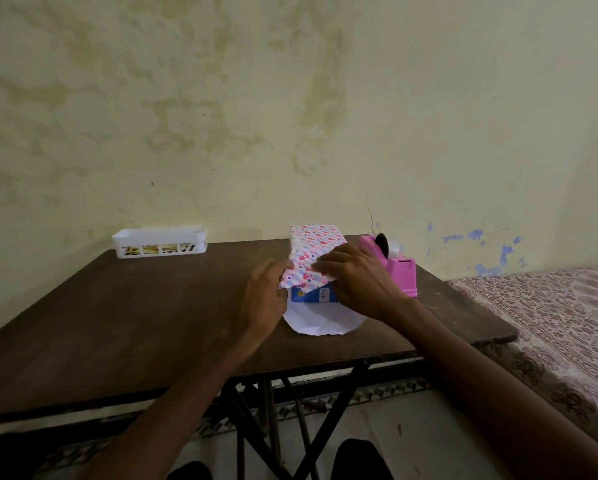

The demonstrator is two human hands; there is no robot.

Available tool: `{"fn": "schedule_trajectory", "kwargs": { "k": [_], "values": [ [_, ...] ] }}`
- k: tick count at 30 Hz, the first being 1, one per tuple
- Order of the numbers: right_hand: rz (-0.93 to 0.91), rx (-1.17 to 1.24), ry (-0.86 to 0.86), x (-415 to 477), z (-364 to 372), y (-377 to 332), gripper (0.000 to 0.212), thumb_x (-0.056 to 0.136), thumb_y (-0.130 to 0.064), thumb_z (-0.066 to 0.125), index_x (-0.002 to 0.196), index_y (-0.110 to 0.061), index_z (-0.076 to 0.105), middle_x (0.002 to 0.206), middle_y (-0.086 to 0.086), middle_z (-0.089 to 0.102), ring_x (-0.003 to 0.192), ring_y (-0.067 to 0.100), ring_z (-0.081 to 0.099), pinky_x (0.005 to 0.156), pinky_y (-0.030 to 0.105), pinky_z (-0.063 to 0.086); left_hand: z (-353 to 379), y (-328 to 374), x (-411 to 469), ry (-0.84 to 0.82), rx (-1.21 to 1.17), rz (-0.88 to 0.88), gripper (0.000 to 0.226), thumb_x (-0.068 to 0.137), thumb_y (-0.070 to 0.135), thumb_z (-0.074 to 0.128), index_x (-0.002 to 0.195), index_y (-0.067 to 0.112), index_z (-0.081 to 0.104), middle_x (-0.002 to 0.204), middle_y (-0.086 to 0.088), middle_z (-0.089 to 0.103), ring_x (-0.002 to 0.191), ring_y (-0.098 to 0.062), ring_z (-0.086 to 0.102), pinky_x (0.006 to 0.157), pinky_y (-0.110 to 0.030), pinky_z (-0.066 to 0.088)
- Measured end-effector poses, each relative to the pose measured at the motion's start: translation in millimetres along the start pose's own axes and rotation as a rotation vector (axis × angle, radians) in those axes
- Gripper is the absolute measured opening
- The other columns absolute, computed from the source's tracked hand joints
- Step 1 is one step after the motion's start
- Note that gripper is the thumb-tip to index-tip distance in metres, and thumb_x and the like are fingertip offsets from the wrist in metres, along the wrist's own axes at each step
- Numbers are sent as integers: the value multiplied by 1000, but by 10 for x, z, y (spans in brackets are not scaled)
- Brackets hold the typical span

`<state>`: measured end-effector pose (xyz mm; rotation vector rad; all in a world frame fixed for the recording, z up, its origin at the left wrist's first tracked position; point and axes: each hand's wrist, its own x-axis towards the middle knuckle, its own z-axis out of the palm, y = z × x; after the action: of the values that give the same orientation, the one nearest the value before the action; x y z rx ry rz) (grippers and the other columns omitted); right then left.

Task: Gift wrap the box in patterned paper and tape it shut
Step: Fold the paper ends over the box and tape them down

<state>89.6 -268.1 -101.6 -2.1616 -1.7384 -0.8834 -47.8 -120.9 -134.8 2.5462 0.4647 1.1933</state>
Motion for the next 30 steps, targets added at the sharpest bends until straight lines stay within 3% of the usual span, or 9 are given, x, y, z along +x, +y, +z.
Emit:
{"fn": "schedule_trajectory", "kwargs": {
  "k": [4, 7, 11, 14, 19, 23, 25, 28, 30],
  "values": [
    [18, 14, 24, -11, -83, 31, 36, 90, -28, 66, 125, -21, 65, 129, 0, 65, 120, 22, 55, 97, 41, 48, -49, 23, -21, 26, 43, 67, 43, 75, -4, 73, 115, 9, 66, 110, -9, 55, 93, -15, 52, 70, -7, 35],
    [198, -81, 104, -42, -88, 33, 43, 81, -8, 75, 123, -13, 65, 126, 9, 65, 117, 28, 58, 88, 39, 51, -53, 65, -9, 78, 52, 36, 39, 71, -1, 78, 107, 6, 64, 107, -10, 58, 89, -21, 57, 66, -19, 43],
    [294, -134, 203, -128, -49, -28, 33, 66, -3, 85, 95, -5, 68, 90, 13, 70, 80, 29, 65, 58, 34, 50, -12, 206, -51, 131, 72, 49, 29, 65, -8, 81, 88, 5, 67, 86, -9, 63, 68, -22, 61, 51, -33, 53],
    [291, -101, 280, -178, 10, -66, 35, 60, 0, 87, 88, -5, 67, 87, 13, 68, 76, 28, 61, 52, 34, 49, -4, 331, -135, 99, 101, 51, 33, 70, -1, 78, 99, 9, 65, 97, -6, 62, 76, -21, 61, 57, -35, 54],
    [419, 51, 312, -232, 68, -30, 40, 70, 6, 77, 105, -5, 63, 108, 14, 65, 98, 31, 59, 64, 39, 55, 42, 362, -146, 84, 238, 24, 59, 75, 17, 77, 127, 19, 51, 123, -7, 51, 98, -22, 57, 66, -35, 55],
    [422, 107, 367, -278, 78, -2, 27, 71, 11, 73, 93, -4, 67, 97, 12, 66, 91, 28, 61, 61, 34, 53, 61, 410, -154, 61, 164, 69, 37, 71, 2, 78, 101, 17, 64, 102, -2, 59, 75, -18, 58, 52, -29, 51],
    [431, 129, 401, -304, 84, 4, 28, 67, 12, 75, 88, -4, 69, 93, 11, 67, 89, 28, 60, 60, 29, 47, 67, 453, -188, 75, 122, 79, 38, 68, -4, 78, 97, 16, 65, 100, -3, 60, 73, -19, 59, 50, -29, 51],
    [389, 154, 350, -347, 94, 14, 32, 68, 1, 79, 97, -11, 70, 105, 7, 65, 104, 27, 55, 68, 30, 49, 74, 494, -232, 87, 172, 78, 51, 70, 9, 80, 117, 18, 61, 118, -7, 57, 99, -23, 58, 64, -31, 54],
    [279, 206, 282, -373, 39, 13, 31, 77, -20, 72, 108, -19, 66, 117, 2, 61, 113, 22, 50, 82, 35, 50, 66, 486, -226, 110, 241, 107, 55, 72, 19, 80, 122, 19, 59, 119, -9, 56, 104, -25, 54, 68, -33, 55]
  ]
}}
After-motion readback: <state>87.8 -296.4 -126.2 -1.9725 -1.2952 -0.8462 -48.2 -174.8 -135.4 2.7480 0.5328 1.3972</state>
